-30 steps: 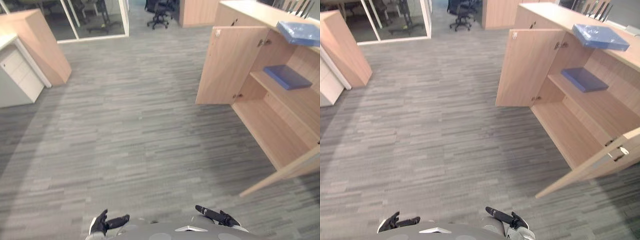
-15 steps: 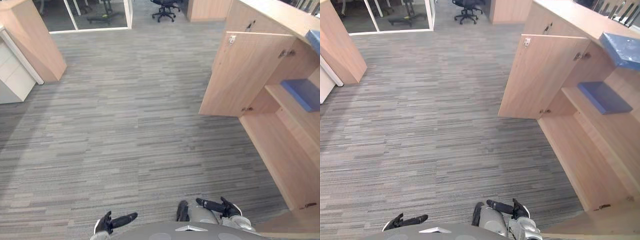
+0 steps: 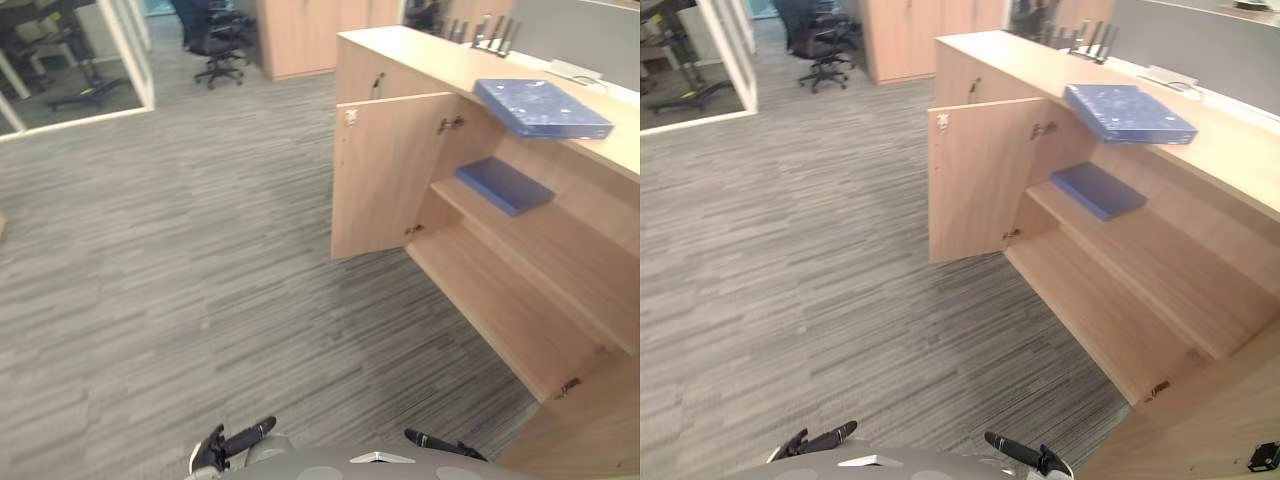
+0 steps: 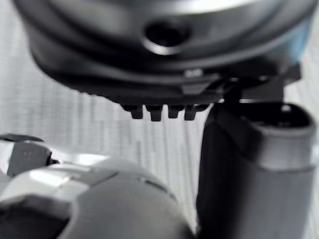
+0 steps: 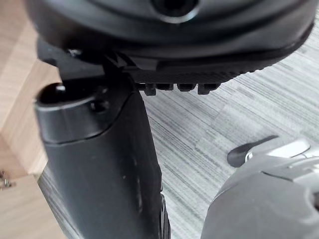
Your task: Walk over to the cabinet, pick up the folder, carry it to the office cabinet, place the folder inside the office cabinet, then close the office cabinet door
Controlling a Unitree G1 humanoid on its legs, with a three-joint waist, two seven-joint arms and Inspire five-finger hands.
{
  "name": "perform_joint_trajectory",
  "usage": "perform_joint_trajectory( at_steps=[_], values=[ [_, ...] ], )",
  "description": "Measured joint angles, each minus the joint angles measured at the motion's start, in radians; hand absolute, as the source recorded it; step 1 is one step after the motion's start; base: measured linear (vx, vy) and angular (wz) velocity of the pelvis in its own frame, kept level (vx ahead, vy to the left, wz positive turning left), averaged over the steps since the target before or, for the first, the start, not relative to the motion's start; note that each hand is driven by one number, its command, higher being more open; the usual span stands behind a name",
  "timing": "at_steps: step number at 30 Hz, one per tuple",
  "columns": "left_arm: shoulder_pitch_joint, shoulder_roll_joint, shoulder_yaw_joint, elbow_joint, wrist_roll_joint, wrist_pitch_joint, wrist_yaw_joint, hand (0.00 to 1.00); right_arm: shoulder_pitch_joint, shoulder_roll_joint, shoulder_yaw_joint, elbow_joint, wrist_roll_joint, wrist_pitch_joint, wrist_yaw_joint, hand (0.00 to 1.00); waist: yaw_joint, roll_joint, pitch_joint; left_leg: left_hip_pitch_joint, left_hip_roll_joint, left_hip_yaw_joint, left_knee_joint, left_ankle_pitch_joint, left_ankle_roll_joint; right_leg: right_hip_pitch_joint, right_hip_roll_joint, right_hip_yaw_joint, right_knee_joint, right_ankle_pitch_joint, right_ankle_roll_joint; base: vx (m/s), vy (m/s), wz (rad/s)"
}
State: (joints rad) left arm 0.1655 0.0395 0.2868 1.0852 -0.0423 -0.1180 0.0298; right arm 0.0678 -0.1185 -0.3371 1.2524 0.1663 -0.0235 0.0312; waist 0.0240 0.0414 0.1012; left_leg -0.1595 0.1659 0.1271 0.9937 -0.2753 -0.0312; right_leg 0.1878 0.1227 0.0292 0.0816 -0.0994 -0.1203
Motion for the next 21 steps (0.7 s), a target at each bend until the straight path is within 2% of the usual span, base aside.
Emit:
perform_joint_trajectory(
  at_steps=[1,2,3,4,5,6,8,9,10,12,13,15,17,19,21],
  values=[
    [0.0,-0.002,-0.001,-0.008,0.001,-0.011,-0.005,1.0,-0.007,0.002,-0.006,-0.003,0.0,-0.001,0.0,1.0,0.001,0.001,0.001,-0.043,-0.04,-0.054,-0.14,-0.02,-0.003,0.007,-0.014,0.053,0.0,-0.015,0.013,0.23,0.259,-1.28],
    [0.001,-0.003,-0.002,-0.013,0.002,-0.012,-0.006,1.0,-0.004,0.004,-0.006,-0.012,0.001,-0.002,0.0,1.0,-0.001,0.0,0.001,-0.06,-0.088,-0.146,-0.32,-0.018,-0.007,0.007,-0.031,0.093,0.005,-0.043,0.019,0.25,0.282,-1.16],
    [0.001,-0.003,-0.002,-0.015,0.003,-0.012,-0.006,1.0,-0.003,0.005,-0.005,-0.013,0.002,-0.003,0.0,1.0,-0.002,-0.001,0.0,-0.061,-0.109,-0.202,-0.412,-0.008,-0.016,0.007,-0.038,0.112,0.008,-0.054,0.026,0.22,0.275,-0.9],
    [0.0,-0.004,-0.002,-0.015,0.003,-0.012,-0.006,1.0,-0.001,0.005,-0.002,-0.015,0.002,-0.004,0.0,1.0,-0.002,0.0,0.0,-0.057,-0.134,-0.301,-0.573,0.034,-0.021,0.007,-0.05,0.134,0.014,-0.076,0.044,0.2,0.232,-0.64],
    [0.001,-0.003,0.0,-0.015,0.001,-0.011,-0.006,1.0,0.004,0.005,0.007,-0.02,0.001,-0.003,-0.002,1.0,-0.002,-0.002,-0.002,-0.05,-0.137,-0.322,-0.616,0.116,-0.036,0.006,-0.061,0.15,0.026,-0.098,0.057,0.31,0.306,-0.68],
    [0.004,0.003,0.007,-0.015,-0.001,-0.01,-0.006,1.0,0.008,0.008,0.039,-0.03,0.001,-0.003,-0.003,1.0,0.003,-0.004,-0.005,-0.033,-0.151,-0.294,-0.64,0.188,-0.03,0.003,-0.088,0.168,0.048,-0.126,0.08,0.37,0.318,-0.58],
    [0.007,0.011,0.022,-0.015,-0.013,-0.01,0.0,1.0,0.011,0.012,0.104,-0.044,-0.002,-0.004,0.005,1.0,0.017,-0.045,-0.013,-0.02,-0.162,-0.215,-0.642,0.159,-0.009,-0.017,-0.131,0.147,0.09,-0.133,0.099,0.39,0.282,-0.96],
    [0.004,0.011,0.039,-0.013,-0.03,-0.009,0.005,1.0,0.006,0.014,0.129,-0.057,-0.002,-0.006,0.007,1.0,0.04,-0.048,-0.014,0.002,-0.159,-0.152,-0.653,0.146,0.005,-0.043,-0.152,0.141,0.129,-0.136,0.105,0.36,0.205,-1.23],
    [0.004,0.012,0.045,-0.005,-0.029,-0.009,0.007,1.0,0.002,0.017,0.14,-0.063,-0.002,-0.007,0.007,1.0,0.048,-0.051,-0.015,0.023,-0.159,-0.121,-0.669,0.141,0.013,-0.056,-0.16,0.142,0.158,-0.139,0.111,0.33,0.193,-1.49],
    [0.006,0.011,0.046,0.027,-0.027,-0.009,0.008,1.0,-0.007,0.047,0.145,-0.091,-0.001,-0.012,0.012,1.0,0.066,-0.05,-0.013,0.142,-0.158,0.004,-0.758,0.134,0.034,-0.152,-0.182,0.127,0.396,-0.147,0.131,0.22,0.17,-1.46],
    [0.01,0.01,0.046,0.03,-0.026,-0.009,0.008,1.0,-0.009,0.05,0.142,-0.101,-0.005,-0.012,0.022,1.0,0.063,-0.042,-0.01,0.165,-0.163,0.027,-0.772,0.134,0.04,-0.182,-0.195,0.103,0.463,-0.147,0.136,0.19,0.189,-1.04],
    [0.015,0.014,0.046,0.041,-0.013,-0.011,0.008,1.0,-0.005,0.051,0.147,-0.118,-0.006,-0.02,0.04,1.0,0.046,-0.045,-0.015,0.237,-0.189,0.08,-0.811,0.126,0.056,-0.243,-0.277,-0.046,0.617,-0.14,0.149,0.13,0.15,-0.63],
    [0.016,0.015,0.045,0.046,0.015,-0.011,0.008,1.0,-0.002,0.055,0.131,-0.111,-0.008,-0.028,0.028,1.0,0.031,-0.042,-0.036,0.26,-0.191,0.088,-0.843,0.126,0.056,-0.238,-0.315,-0.16,0.602,-0.141,0.148,0.12,0.064,-0.31],
    [0.009,0.015,0.044,0.047,0.014,-0.011,0.008,1.0,-0.003,0.06,0.091,-0.108,-0.019,-0.03,0.025,1.0,0.027,-0.047,-0.041,0.256,-0.184,0.088,-0.853,0.128,0.053,-0.223,-0.318,-0.228,0.547,-0.141,0.157,0.11,-0.002,-0.29],
    [-0.001,0.01,0.039,0.069,0.015,-0.008,0.008,1.0,-0.006,0.063,0.025,-0.104,-0.023,-0.028,0.025,1.0,0.021,-0.025,-0.039,0.261,-0.16,0.094,-0.888,0.14,0.043,-0.224,-0.3,-0.262,0.508,-0.131,0.173,0.04,-0.073,-0.43]
  ],
)
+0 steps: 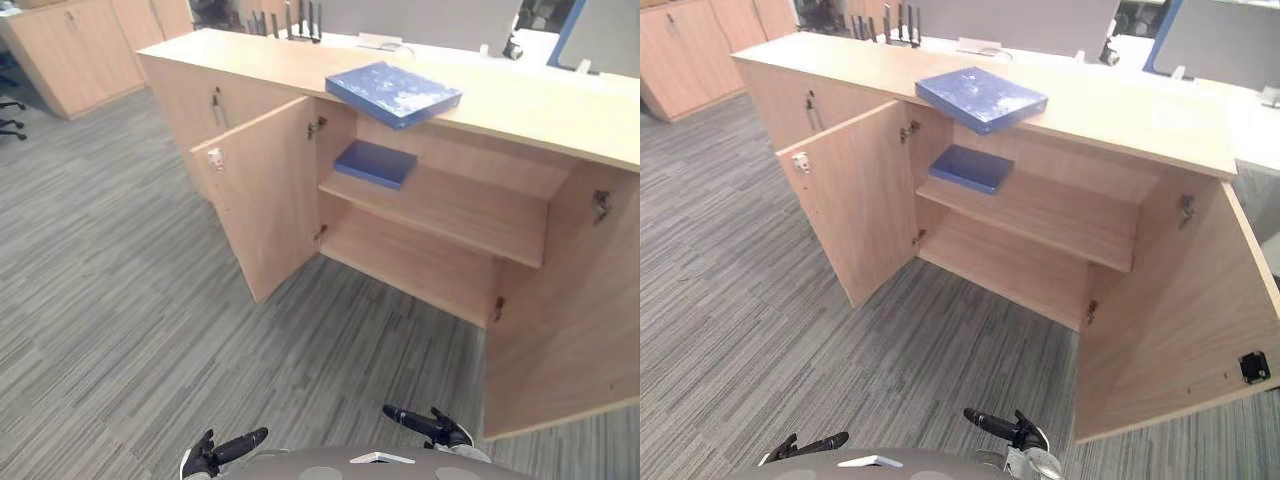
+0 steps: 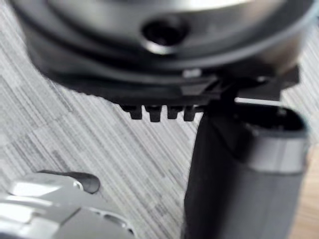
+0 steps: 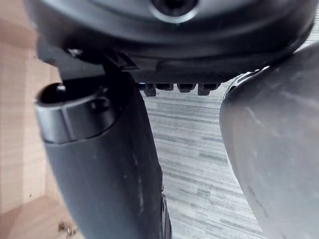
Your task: Walk over to the cabinet, pick up the folder, carry it to the office cabinet, place the folder inside the office cabinet, then close the office cabinet door
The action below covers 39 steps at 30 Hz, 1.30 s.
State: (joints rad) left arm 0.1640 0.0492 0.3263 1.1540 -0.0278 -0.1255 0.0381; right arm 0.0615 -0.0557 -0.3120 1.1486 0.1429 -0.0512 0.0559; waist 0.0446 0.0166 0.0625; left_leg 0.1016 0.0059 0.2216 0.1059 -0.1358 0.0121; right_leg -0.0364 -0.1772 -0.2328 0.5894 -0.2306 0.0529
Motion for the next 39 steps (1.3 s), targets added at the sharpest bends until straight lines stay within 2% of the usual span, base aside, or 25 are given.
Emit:
perform_joint_trajectory(
  at_steps=[1,2,3,5,6,7,10,12,13,14,16,17,18,19,20,22,23,24,25,26,29,32,33,35,39],
  values=[
    [-0.009,-0.012,0.0,0.0,-0.001,0.001,0.005,1.0,-0.01,-0.008,-0.022,-0.006,0.0,0.002,0.001,1.0,-0.003,0.02,0.014,0.032,0.029,0.019,-0.034,0.007,-0.009,-0.033,0.006,-0.017,0.055,-0.02,-0.002,0.01,-0.093,-0.38],
    [-0.009,-0.012,0.0,0.0,-0.001,0.001,0.005,1.0,-0.01,-0.008,-0.022,-0.006,0.0,0.002,0.001,1.0,-0.003,0.02,0.014,0.032,0.029,0.019,-0.034,0.007,-0.009,-0.033,0.006,-0.017,0.055,-0.02,-0.002,0.0,-0.059,-0.4],
    [-0.008,-0.014,-0.002,0.008,-0.001,0.002,0.008,1.0,-0.013,-0.014,-0.021,-0.007,0.001,0.001,-0.002,1.0,-0.012,0.035,0.021,0.057,0.057,0.025,-0.05,0.002,-0.022,-0.052,0.001,-0.041,0.021,-0.079,-0.015,0.0,-0.114,-0.22],
    [-0.007,0.003,-0.003,0.01,-0.001,0.0,0.008,1.0,-0.02,-0.008,0.014,-0.007,0.0,0.002,-0.005,1.0,-0.023,0.008,0.024,0.089,0.08,0.033,-0.055,-0.02,-0.054,-0.093,-0.026,-0.042,-0.086,-0.057,0.008,0.05,-0.188,-0.23],
    [-0.004,0.026,-0.002,0.002,-0.001,0.0,0.008,1.0,-0.013,0.006,0.048,-0.007,0.004,0.002,-0.006,1.0,-0.023,-0.038,0.022,0.112,0.066,0.035,-0.051,-0.038,-0.083,-0.1,-0.053,-0.039,-0.172,0.069,0.019,0.41,-0.58,-0.22],
    [-0.016,-0.008,-0.003,0.011,0.009,-0.001,0.015,1.0,-0.004,-0.013,0.034,-0.005,0.001,-0.001,-0.003,1.0,-0.035,0.003,-0.016,0.134,0.156,0.004,-0.063,-0.053,-0.114,-0.086,0.048,-0.076,-0.166,-0.004,-0.028,0.56,-0.643,-0.16],
    [-0.013,-0.013,-0.014,0.014,0.008,0.0,0.016,1.0,-0.016,-0.013,-0.033,0.019,0.001,0.004,-0.002,1.0,-0.048,0.02,-0.017,0.156,0.189,-0.064,-0.075,-0.043,-0.112,-0.045,0.083,-0.096,-0.171,-0.005,-0.046,0.41,-0.299,0.0],
    [-0.006,0.0,-0.039,0.013,0.007,-0.001,0.015,1.0,-0.02,-0.017,-0.052,0.053,0.002,0.008,-0.004,1.0,-0.048,0.012,-0.015,0.139,0.195,-0.122,0.048,-0.041,-0.145,0.026,0.103,-0.101,-0.229,-0.014,-0.047,0.18,-0.108,0.14],
    [-0.007,0.013,-0.036,-0.007,0.003,-0.003,0.016,1.0,-0.02,-0.013,-0.063,0.056,0.003,0.01,-0.002,1.0,-0.05,0.001,-0.01,0.038,0.198,-0.17,0.279,-0.059,-0.175,0.072,0.107,-0.096,-0.289,-0.018,-0.048,0.12,-0.122,0.06],
    [-0.006,0.011,-0.035,-0.032,-0.005,-0.003,0.02,1.0,-0.019,-0.007,-0.066,0.051,0.025,0.012,0.001,1.0,-0.047,-0.012,0.0,-0.082,0.218,-0.218,0.559,-0.032,-0.175,0.121,0.131,-0.085,-0.337,-0.012,-0.056,0.1,-0.094,-0.08],
    [0.021,-0.009,-0.031,-0.049,-0.022,-0.002,0.024,1.0,-0.013,-0.009,-0.053,0.035,0.032,0.017,-0.002,1.0,-0.038,0.026,0.007,-0.178,0.27,-0.228,0.791,0.059,-0.171,0.167,0.173,-0.061,-0.369,-0.007,-0.063,0.17,-0.01,-0.49],
    [0.023,-0.01,-0.032,-0.058,-0.048,-0.008,0.024,1.0,-0.014,-0.008,-0.074,0.032,0.03,0.014,-0.005,1.0,-0.026,0.028,0.006,-0.206,0.29,-0.229,0.895,0.062,-0.157,0.203,0.193,-0.037,-0.383,-0.011,-0.076,0.29,0.038,-0.63],
    [0.023,-0.002,-0.038,-0.065,-0.047,-0.008,0.019,1.0,-0.012,-0.011,-0.083,0.041,0.028,0.017,-0.017,1.0,-0.022,0.028,0.011,-0.238,0.279,-0.215,0.945,-0.02,-0.147,0.239,0.192,-0.015,-0.399,-0.012,-0.078,0.3,0.035,-0.49],
    [0.018,0.001,-0.038,-0.065,-0.047,-0.008,0.016,1.0,-0.018,-0.011,-0.087,0.051,0.027,0.016,-0.021,1.0,-0.021,0.013,0.018,-0.247,0.265,-0.197,0.954,-0.06,-0.141,0.259,0.182,-0.005,-0.408,-0.011,-0.076,0.29,0.075,-0.46],
    [0.01,0.009,-0.038,-0.071,-0.048,-0.014,0.014,1.0,-0.03,-0.011,-0.09,0.073,0.027,0.017,-0.025,1.0,-0.018,-0.002,0.036,-0.282,0.223,-0.158,0.935,-0.127,-0.127,0.286,0.154,0.017,-0.419,-0.008,-0.073,0.27,0.126,-0.51],
    [-0.004,0.009,-0.056,-0.084,-0.046,-0.028,0.01,1.0,-0.051,-0.013,-0.09,0.092,0.029,0.018,-0.025,1.0,-0.018,-0.01,0.064,-0.326,0.141,-0.12,0.732,-0.171,-0.112,0.299,0.097,0.05,-0.423,-0.004,-0.063,0.24,0.188,-0.66],
    [-0.006,0.008,-0.069,-0.084,-0.044,-0.028,0.011,1.0,-0.052,-0.016,-0.089,0.091,0.029,0.017,-0.023,1.0,-0.018,-0.003,0.064,-0.325,0.127,-0.123,0.622,-0.151,-0.113,0.301,0.091,0.06,-0.432,-0.005,-0.055,0.22,0.23,-0.73],
    [-0.007,0.003,-0.094,-0.083,-0.042,-0.029,0.016,1.0,-0.055,-0.029,-0.076,0.087,0.029,0.017,-0.021,1.0,-0.015,0.032,0.06,-0.323,0.112,-0.163,0.384,-0.027,-0.094,0.304,0.101,0.093,-0.451,-0.017,-0.017,0.26,0.267,-0.63],
    [-0.023,0.021,-0.093,-0.061,-0.043,-0.026,0.012,1.0,-0.058,-0.012,-0.063,0.085,0.031,0.018,-0.026,1.0,-0.015,0.011,0.064,-0.295,0.079,-0.134,0.353,-0.03,-0.069,0.312,0.066,0.128,-0.463,-0.021,0.011,0.32,0.285,-0.44],
    [-0.024,0.037,-0.097,-0.057,-0.039,-0.026,0.016,1.0,-0.059,-0.001,-0.037,0.085,0.03,0.017,-0.023,1.0,-0.025,-0.024,0.054,-0.282,0.053,-0.131,0.314,-0.013,-0.052,0.302,0.05,0.138,-0.474,0.001,-0.001,0.26,0.204,-0.1],
    [-0.043,0.056,-0.089,-0.017,-0.04,-0.023,0.02,1.0,-0.062,0.014,0.007,0.094,0.024,0.016,-0.02,1.0,-0.016,-0.058,0.047,-0.26,0.022,-0.116,0.255,0.001,-0.02,0.285,0.025,0.162,-0.472,0.068,0.001,0.24,0.147,0.08],
    [-0.033,0.052,-0.09,0.005,-0.036,-0.022,0.024,1.0,-0.058,0.011,0.031,0.094,0.022,0.013,-0.019,1.0,-0.007,-0.052,0.032,-0.184,0.014,-0.089,0.161,0.02,0.003,0.283,0.016,0.195,-0.459,0.126,0.003,0.22,0.113,-0.24],
    [-0.028,0.057,-0.102,0.013,-0.036,-0.023,0.024,1.0,-0.052,0.012,0.037,0.096,0.022,0.009,-0.019,1.0,-0.008,-0.043,0.02,-0.178,0.009,-0.088,0.149,0.02,0.004,0.278,0.015,0.202,-0.469,0.125,0.002,0.16,0.072,-0.18],
    [-0.028,0.068,-0.123,0.016,-0.036,-0.023,0.024,1.0,-0.052,0.016,0.047,0.096,0.021,0.008,-0.016,1.0,-0.014,-0.054,0.008,-0.18,0.001,-0.093,0.149,0.02,0.004,0.269,0.01,0.189,-0.483,0.121,-0.007,0.1,0.003,-0.24],
    [-0.04,0.071,-0.156,0.027,-0.009,-0.023,0.024,1.0,-0.048,0.01,0.046,0.095,0.02,0.002,-0.015,1.0,-0.019,-0.049,-0.006,-0.182,-0.007,-0.119,0.117,0.034,-0.009,0.261,0.009,0.19,-0.527,0.121,-0.007,0.01,-0.054,-0.25]
  ],
)
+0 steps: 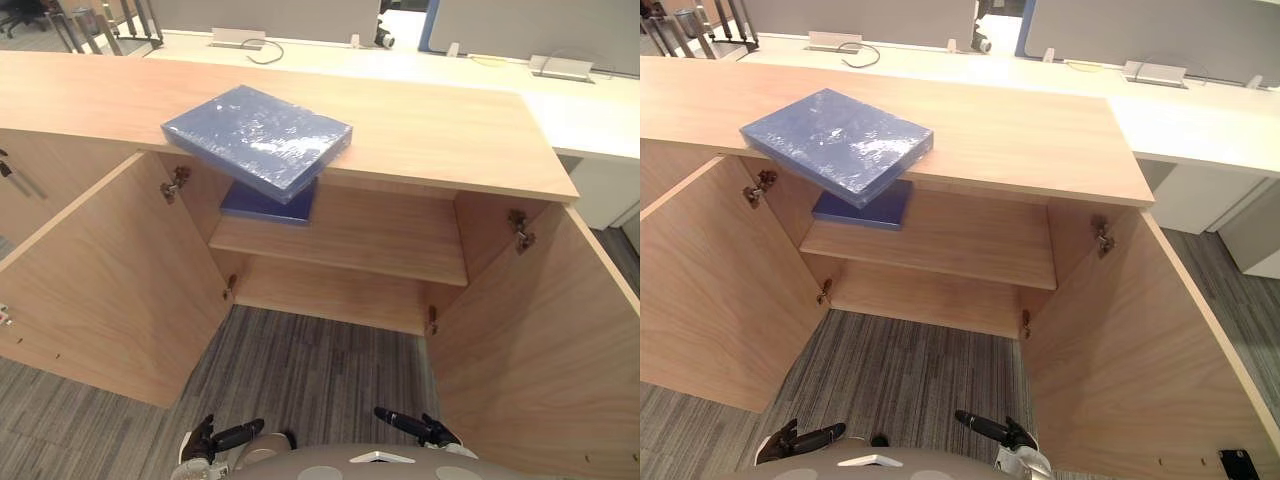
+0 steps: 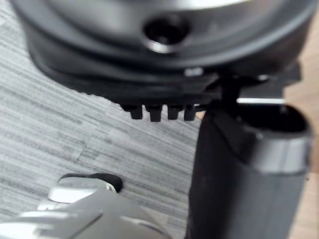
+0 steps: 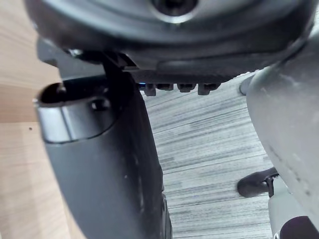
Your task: Walk over to the cabinet, pick up the folder, carry it to the office cabinet, place the folder inside the office cabinet, then close the office cabinet door
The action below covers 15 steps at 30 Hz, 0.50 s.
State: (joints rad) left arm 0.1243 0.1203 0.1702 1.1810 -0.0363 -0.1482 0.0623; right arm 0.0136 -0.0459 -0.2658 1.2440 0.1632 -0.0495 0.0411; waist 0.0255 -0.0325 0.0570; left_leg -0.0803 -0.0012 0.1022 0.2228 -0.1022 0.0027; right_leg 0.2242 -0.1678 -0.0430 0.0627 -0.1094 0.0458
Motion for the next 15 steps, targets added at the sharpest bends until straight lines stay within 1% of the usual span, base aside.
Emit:
perform_joint_trajectory(
  at_steps=[2,3,4,5,6,7,8,9,11,12,13,15],
  values=[
    [-0.002,0.0,-0.036,0.001,0.007,0.0,0.0,1.0,0.003,-0.011,0.0,0.001,0.0,0.0,0.0,1.0,-0.001,0.015,-0.009,-0.002,0.0,-0.006,-0.045,0.035,-0.01,-0.013,-0.001,0.0,-0.024,0.0,0.001,-0.08,-0.112,-0.17],
    [-0.002,0.001,-0.046,0.001,0.007,-0.001,0.0,1.0,0.005,-0.014,0.0,0.001,0.0,0.001,0.0,1.0,-0.001,0.018,-0.011,-0.002,-0.001,-0.011,-0.057,0.045,-0.013,-0.016,-0.001,0.0,-0.032,0.0,0.001,-0.11,-0.115,-0.14],
    [-0.003,0.001,-0.061,0.001,0.007,-0.001,0.0,1.0,0.007,-0.02,0.0,0.001,-0.001,0.001,0.0,1.0,-0.001,0.025,-0.015,-0.003,0.0,-0.021,-0.081,0.062,-0.019,-0.027,0.0,-0.001,-0.038,-0.004,0.006,-0.1,-0.093,-0.09],
    [-0.003,0.001,-0.072,0.001,0.007,-0.001,0.001,1.0,0.009,-0.023,0.001,0.001,-0.001,0.002,0.0,1.0,-0.001,0.028,-0.018,-0.003,0.0,-0.025,-0.094,0.072,-0.022,-0.032,0.001,-0.001,-0.04,-0.005,0.007,-0.15,-0.124,-0.11],
    [-0.003,0.002,-0.099,0.001,0.008,-0.001,0.001,1.0,0.012,-0.03,0.001,0.005,-0.003,0.002,-0.002,1.0,-0.002,0.031,-0.02,-0.001,0.001,-0.04,-0.134,0.1,-0.03,-0.047,0.003,-0.003,-0.047,-0.008,0.012,-0.13,-0.09,-0.07],
    [-0.006,0.003,-0.108,0.001,0.008,-0.001,0.001,1.0,0.012,-0.031,0.0,0.007,-0.002,0.002,-0.002,1.0,-0.003,0.033,-0.021,0.0,0.0,-0.044,-0.147,0.109,-0.031,-0.052,0.003,-0.004,-0.047,-0.01,0.016,-0.13,-0.081,-0.06],
    [-0.008,0.004,-0.12,0.001,0.008,-0.002,0.001,1.0,0.012,-0.033,0.001,0.008,-0.003,0.003,-0.003,1.0,-0.003,0.034,-0.021,0.003,-0.001,-0.046,-0.161,0.12,-0.032,-0.056,0.003,-0.005,-0.047,-0.012,0.019,-0.14,-0.054,-0.1],
    [-0.013,0.007,-0.137,-0.005,0.008,-0.003,0.003,1.0,0.012,-0.035,0.002,0.008,-0.003,0.003,-0.004,1.0,-0.002,0.031,-0.021,0.015,-0.009,-0.063,-0.212,0.147,-0.037,-0.07,-0.001,-0.008,-0.047,-0.024,0.035,-0.14,-0.048,-0.13],
    [-0.011,0.014,-0.159,-0.015,0.007,-0.003,0.006,1.0,0.013,-0.035,0.003,0.008,-0.003,0.003,-0.006,1.0,-0.002,0.025,-0.022,0.03,-0.02,-0.087,-0.258,0.168,-0.046,-0.079,-0.006,-0.011,-0.046,-0.038,0.048,-0.13,-0.038,-0.13],
    [-0.009,0.016,-0.178,-0.029,0.004,-0.002,0.014,1.0,0.013,-0.034,0.003,0.005,-0.002,0.003,-0.006,1.0,-0.003,0.027,-0.022,0.052,-0.024,-0.125,-0.307,0.198,-0.047,-0.086,-0.003,-0.013,-0.045,-0.043,0.05,-0.18,-0.041,-0.03],
    [0.006,0.023,-0.201,-0.083,-0.007,0.002,0.022,1.0,0.017,-0.035,0.004,-0.005,-0.002,0.002,-0.011,1.0,-0.004,0.024,-0.021,0.054,-0.026,-0.149,-0.311,0.205,-0.044,-0.086,-0.001,-0.021,-0.039,-0.052,0.044,-0.17,-0.038,0.08],
    [0.034,0.026,-0.211,-0.2,-0.057,0.002,0.021,1.0,0.029,-0.034,0.008,-0.015,-0.002,0.0,-0.012,1.0,-0.002,0.021,-0.025,0.052,-0.028,-0.162,-0.312,0.212,-0.045,-0.085,-0.001,-0.035,-0.027,-0.06,0.047,-0.11,-0.02,0.24]
  ],
)
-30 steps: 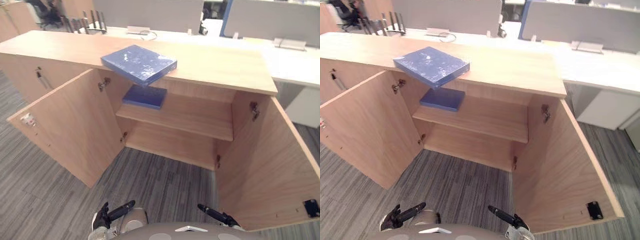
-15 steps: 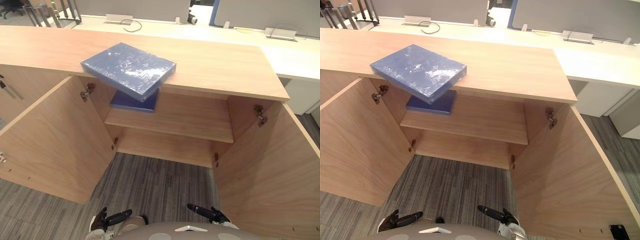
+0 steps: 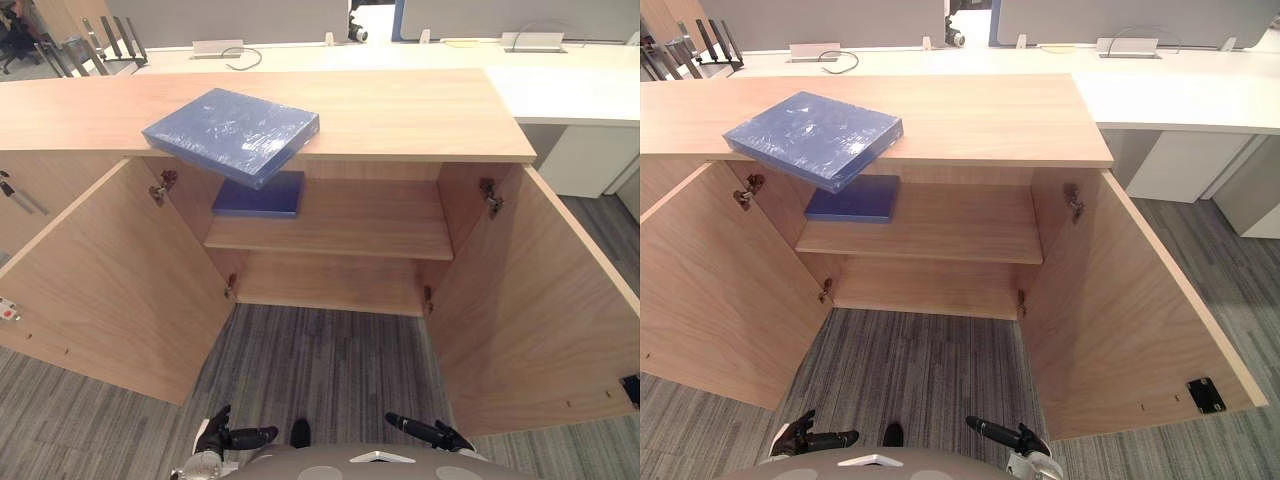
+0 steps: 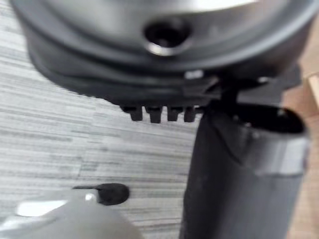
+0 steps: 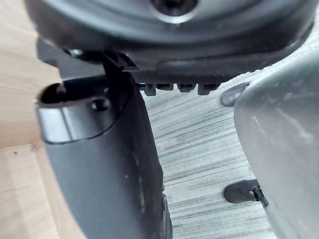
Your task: Walk over to the cabinet, pick up the folder, carry it to the office cabinet, place the folder inside the office cabinet, then close the office cabinet door
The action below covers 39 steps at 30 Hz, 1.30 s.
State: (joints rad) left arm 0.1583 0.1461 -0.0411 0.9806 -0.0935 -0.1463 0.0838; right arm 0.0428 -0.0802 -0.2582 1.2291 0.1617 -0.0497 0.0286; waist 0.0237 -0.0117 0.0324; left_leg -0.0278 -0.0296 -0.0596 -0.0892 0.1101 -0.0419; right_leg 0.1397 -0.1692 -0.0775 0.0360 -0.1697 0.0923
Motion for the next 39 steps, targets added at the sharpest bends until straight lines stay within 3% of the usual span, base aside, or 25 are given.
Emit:
perform_joint_trajectory(
  at_steps=[2,5,8,11,18,22,24,25,27,28,29,31,32,34,35,36,37,38,39],
  values=[
    [0.05,-0.024,0.007,-0.237,-0.154,-0.005,-0.004,1.0,0.011,-0.002,0.035,-0.011,-0.001,-0.003,-0.001,1.0,0.003,-0.012,-0.008,-0.017,-0.008,-0.027,0.0,0.007,0.008,-0.002,-0.002,-0.021,0.001,-0.005,0.006,-0.08,-0.009,0.34],
    [0.081,-0.061,0.026,-0.455,-0.348,-0.006,-0.03,1.0,0.013,0.007,0.05,-0.01,-0.002,-0.003,0.002,1.0,0.005,-0.023,-0.02,-0.036,-0.014,-0.03,0.0,0.009,0.011,-0.016,-0.004,-0.02,-0.002,-0.003,0.002,-0.03,0.009,0.1],
    [0.084,-0.066,0.076,-0.601,-0.416,-0.01,-0.022,1.0,0.014,0.01,0.062,-0.009,-0.003,0.001,0.005,1.0,0.004,-0.03,-0.025,-0.035,-0.015,-0.027,0.001,0.008,0.007,-0.016,-0.004,-0.013,-0.004,-0.005,-0.004,0.03,-0.005,-0.04],
    [0.088,-0.066,0.13,-0.718,-0.404,-0.011,0.006,1.0,0.015,0.008,0.06,-0.011,-0.025,0.002,0.012,1.0,0.015,-0.031,-0.031,-0.033,-0.013,-0.026,0.003,0.01,0.011,-0.014,-0.003,-0.012,-0.005,0.001,0.005,0.07,-0.032,-0.01],
    [0.088,-0.065,0.208,-0.919,-0.113,-0.012,0.108,1.0,0.026,0.019,0.032,-0.027,-0.038,0.016,0.033,1.0,0.047,-0.008,-0.043,-0.001,-0.004,-0.014,0.003,-0.003,0.001,0.025,0.003,-0.001,-0.02,0.006,0.007,0.05,-0.04,-0.01],
    [0.104,-0.101,0.234,-1.007,-0.089,-0.01,0.139,1.0,0.034,0.015,0.026,-0.03,-0.04,0.017,0.042,1.0,0.06,0.007,-0.056,0.002,0.012,0.009,0.002,-0.015,0.002,-0.009,0.011,0.033,0.031,0.01,0.007,-0.02,-0.022,-0.27],
    [0.132,-0.149,0.247,-1.07,-0.059,-0.01,0.156,1.0,0.044,0.008,0.006,-0.048,-0.038,0.019,0.045,1.0,0.067,0.025,-0.065,0.005,0.03,0.027,0.003,-0.035,0.009,-0.074,0.018,0.048,0.161,0.003,0.006,-0.05,0.03,-0.28],
    [0.138,-0.168,0.246,-1.099,-0.02,-0.005,0.161,1.0,0.055,0.005,-0.01,-0.066,-0.038,0.02,0.045,1.0,0.067,0.027,-0.063,0.018,0.027,0.028,0.002,-0.039,0.013,-0.137,0.013,0.051,0.315,-0.016,0.011,-0.08,0.048,0.03],
    [0.139,-0.176,0.246,-1.135,0.023,-0.002,0.167,1.0,0.061,0.006,-0.006,-0.084,-0.04,0.021,0.045,1.0,0.054,0.008,-0.046,0.038,0.001,0.02,0.027,-0.053,0.029,-0.24,-0.022,0.052,0.591,-0.016,0.014,-0.07,0.042,0.3],
    [0.14,-0.173,0.246,-1.163,0.03,-0.001,0.167,1.0,0.061,0.011,0.022,-0.09,-0.04,0.021,0.048,1.0,0.053,-0.026,-0.044,0.044,-0.035,0.009,0.053,-0.064,0.042,-0.298,-0.062,0.059,0.742,0.012,-0.008,-0.01,0.017,0.54],
    [0.149,-0.177,0.246,-1.183,0.032,0.002,0.169,1.0,0.06,0.007,0.044,-0.093,-0.04,0.024,0.051,1.0,0.054,-0.035,-0.043,0.066,-0.047,-0.005,0.053,-0.066,0.046,-0.313,-0.078,0.056,0.81,0.064,-0.026,0.01,0.019,0.56],
    [0.156,-0.188,0.256,-1.199,0.067,0.014,0.179,1.0,0.062,0.005,0.063,-0.094,-0.051,0.021,0.05,1.0,0.056,-0.018,-0.042,0.086,-0.029,-0.03,0.057,-0.069,0.054,-0.31,-0.071,0.041,0.835,0.103,-0.046,0.02,0.018,0.5],
    [0.156,-0.195,0.289,-1.207,0.069,0.018,0.199,1.0,0.055,0.007,0.075,-0.101,-0.086,0.02,0.047,1.0,0.056,-0.016,-0.041,0.077,-0.023,-0.035,0.082,-0.074,0.06,-0.308,-0.068,0.023,0.806,0.02,-0.051,0.0,0.014,0.32],
    [0.156,-0.21,0.339,-1.207,0.07,0.022,0.237,1.0,0.053,0.01,0.074,-0.104,-0.103,0.019,0.047,1.0,0.055,-0.009,-0.036,0.058,-0.01,-0.033,0.113,-0.094,0.061,-0.29,-0.05,0.0,0.663,-0.058,-0.042,-0.06,-0.021,0.04],
    [0.158,-0.21,0.355,-1.209,0.077,0.023,0.256,1.0,0.052,0.016,0.09,-0.103,-0.105,0.021,0.043,1.0,0.054,-0.01,-0.038,0.041,-0.003,-0.025,0.134,-0.104,0.058,-0.257,-0.035,-0.014,0.495,-0.056,-0.034,-0.09,-0.061,0.02],
    [0.158,-0.212,0.363,-1.212,0.091,0.025,0.261,1.0,0.051,0.018,0.107,-0.102,-0.106,0.022,0.04,1.0,0.053,-0.017,-0.038,0.035,-0.005,-0.024,0.138,-0.106,0.055,-0.243,-0.037,-0.024,0.425,-0.056,-0.032,-0.07,-0.121,-0.01],
    [0.159,-0.213,0.374,-1.224,0.115,0.03,0.275,1.0,0.04,0.021,0.143,-0.091,-0.112,0.022,0.035,1.0,0.055,-0.04,-0.03,0.035,-0.019,-0.016,0.137,-0.107,0.054,-0.218,-0.04,-0.035,0.323,-0.054,-0.031,-0.02,-0.179,-0.01],
    [0.161,-0.212,0.371,-1.224,0.133,0.042,0.287,1.0,0.026,0.016,0.15,-0.085,-0.11,0.027,0.034,1.0,0.053,-0.036,-0.028,0.035,-0.016,-0.016,0.136,-0.109,0.049,-0.216,-0.038,-0.034,0.301,-0.022,0.003,0.29,-0.418,0.01],
    [0.165,-0.219,0.362,-1.266,0.183,0.045,0.294,1.0,0.029,0.005,0.17,-0.085,-0.113,0.038,0.03,1.0,0.059,0.002,-0.068,0.071,0.1,0.017,0.033,-0.062,-0.024,-0.115,0.069,-0.112,0.058,0.097,-0.018,0.34,-0.359,0.03]
  ],
)
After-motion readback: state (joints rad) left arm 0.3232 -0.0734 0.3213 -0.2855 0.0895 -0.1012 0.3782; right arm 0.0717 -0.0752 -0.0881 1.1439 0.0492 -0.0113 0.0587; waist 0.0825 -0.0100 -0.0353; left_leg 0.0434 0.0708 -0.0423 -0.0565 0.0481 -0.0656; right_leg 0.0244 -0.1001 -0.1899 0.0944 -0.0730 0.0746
